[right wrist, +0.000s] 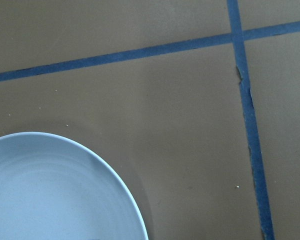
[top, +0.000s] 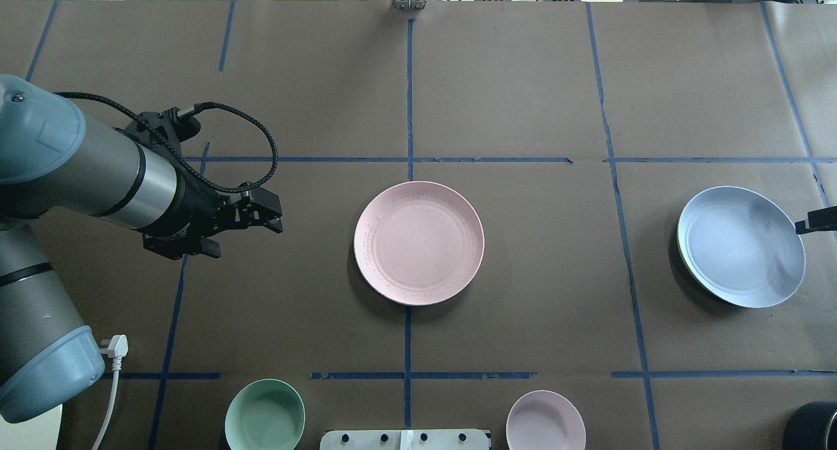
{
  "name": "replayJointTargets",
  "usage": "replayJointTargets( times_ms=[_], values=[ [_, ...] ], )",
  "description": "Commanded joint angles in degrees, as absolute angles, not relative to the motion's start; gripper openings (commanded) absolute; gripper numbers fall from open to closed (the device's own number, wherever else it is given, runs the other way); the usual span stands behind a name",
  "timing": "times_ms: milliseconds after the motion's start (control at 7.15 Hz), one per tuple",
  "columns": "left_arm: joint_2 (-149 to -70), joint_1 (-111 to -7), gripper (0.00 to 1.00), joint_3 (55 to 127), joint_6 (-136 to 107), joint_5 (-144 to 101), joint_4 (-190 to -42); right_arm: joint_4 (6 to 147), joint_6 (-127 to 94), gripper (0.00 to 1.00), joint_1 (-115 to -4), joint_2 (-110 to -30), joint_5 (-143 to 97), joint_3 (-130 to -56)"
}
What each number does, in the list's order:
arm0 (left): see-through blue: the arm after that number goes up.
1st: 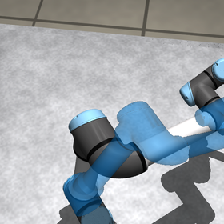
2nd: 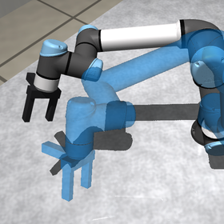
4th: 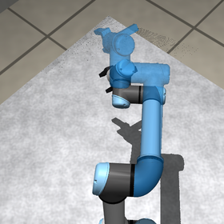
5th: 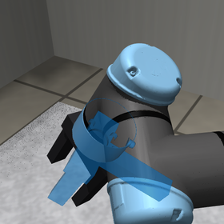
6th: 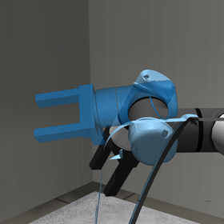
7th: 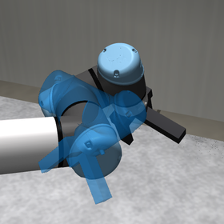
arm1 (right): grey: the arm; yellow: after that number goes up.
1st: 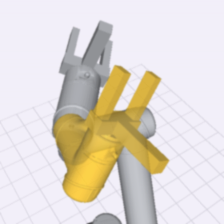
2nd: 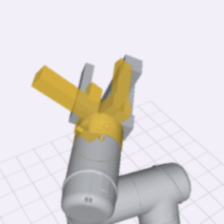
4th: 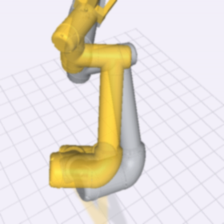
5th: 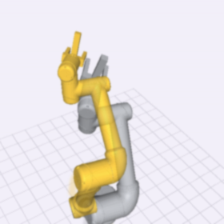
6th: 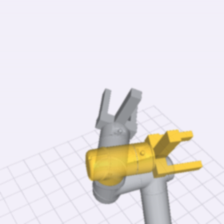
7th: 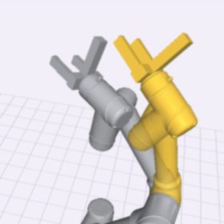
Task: Stack three plates with pink and blue
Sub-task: 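Withdraw the left gripper while the right gripper grasps the light blue plate rim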
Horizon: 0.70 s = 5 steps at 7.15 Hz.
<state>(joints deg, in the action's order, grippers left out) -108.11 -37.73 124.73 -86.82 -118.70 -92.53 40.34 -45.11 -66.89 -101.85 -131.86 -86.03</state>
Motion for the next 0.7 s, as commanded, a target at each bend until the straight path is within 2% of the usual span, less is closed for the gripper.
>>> replayJointTargets(
  times_ms=[0, 420, 559],
  values=[
    [-106.1, -38.1, 1.0, 127.3, -86.1, -118.7, -92.5, 40.0, -45.4, 1.0, -65.2, -101.9, -131.1, -85.3],
    [-105.2, -38.3, 1.0, 128.0, -86.1, -118.7, -92.5, 40.1, -45.4, 1.0, -64.1, -101.5, -131.5, -84.2],
    [-105.1, -38.4, 1.0, 128.0, -86.1, -118.7, -92.5, 40.2, -45.4, 0.9, -63.8, -101.5, -131.4, -84.2]
  ],
)
